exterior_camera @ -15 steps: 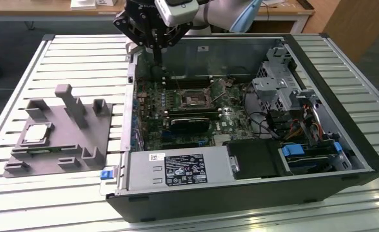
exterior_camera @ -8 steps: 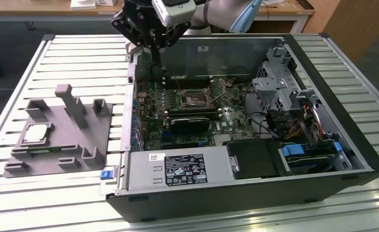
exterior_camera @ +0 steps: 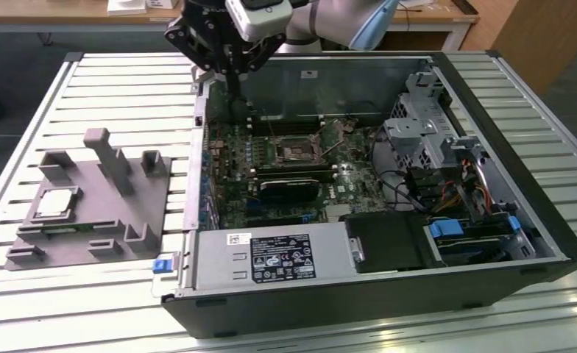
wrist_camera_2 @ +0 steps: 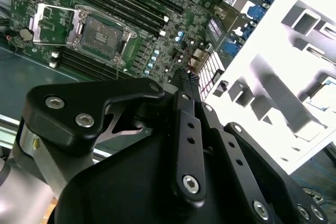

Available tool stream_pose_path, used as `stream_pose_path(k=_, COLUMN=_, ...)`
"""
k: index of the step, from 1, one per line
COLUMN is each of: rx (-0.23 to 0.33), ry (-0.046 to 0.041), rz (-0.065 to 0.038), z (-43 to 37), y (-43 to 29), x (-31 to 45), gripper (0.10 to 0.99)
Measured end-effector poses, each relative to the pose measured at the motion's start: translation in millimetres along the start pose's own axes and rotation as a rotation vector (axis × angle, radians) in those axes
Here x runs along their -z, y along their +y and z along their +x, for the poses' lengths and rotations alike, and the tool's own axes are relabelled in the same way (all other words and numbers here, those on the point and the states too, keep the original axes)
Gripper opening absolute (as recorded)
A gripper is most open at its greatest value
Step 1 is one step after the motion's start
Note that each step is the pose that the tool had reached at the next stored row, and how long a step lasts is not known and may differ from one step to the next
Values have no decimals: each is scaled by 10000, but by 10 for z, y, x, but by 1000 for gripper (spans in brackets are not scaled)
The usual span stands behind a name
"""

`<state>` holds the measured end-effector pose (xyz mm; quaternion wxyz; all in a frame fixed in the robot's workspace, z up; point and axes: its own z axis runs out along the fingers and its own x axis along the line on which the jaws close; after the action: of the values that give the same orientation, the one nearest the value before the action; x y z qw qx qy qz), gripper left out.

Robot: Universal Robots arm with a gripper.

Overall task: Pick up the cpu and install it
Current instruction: 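Reach for the cpu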

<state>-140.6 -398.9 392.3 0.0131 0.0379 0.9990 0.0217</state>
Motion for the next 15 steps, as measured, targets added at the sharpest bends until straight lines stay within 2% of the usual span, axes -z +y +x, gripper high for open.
stream_pose_path(k=15, rx=0, ry=0, rz=0, z=57, y=-4, x=-4, gripper=106)
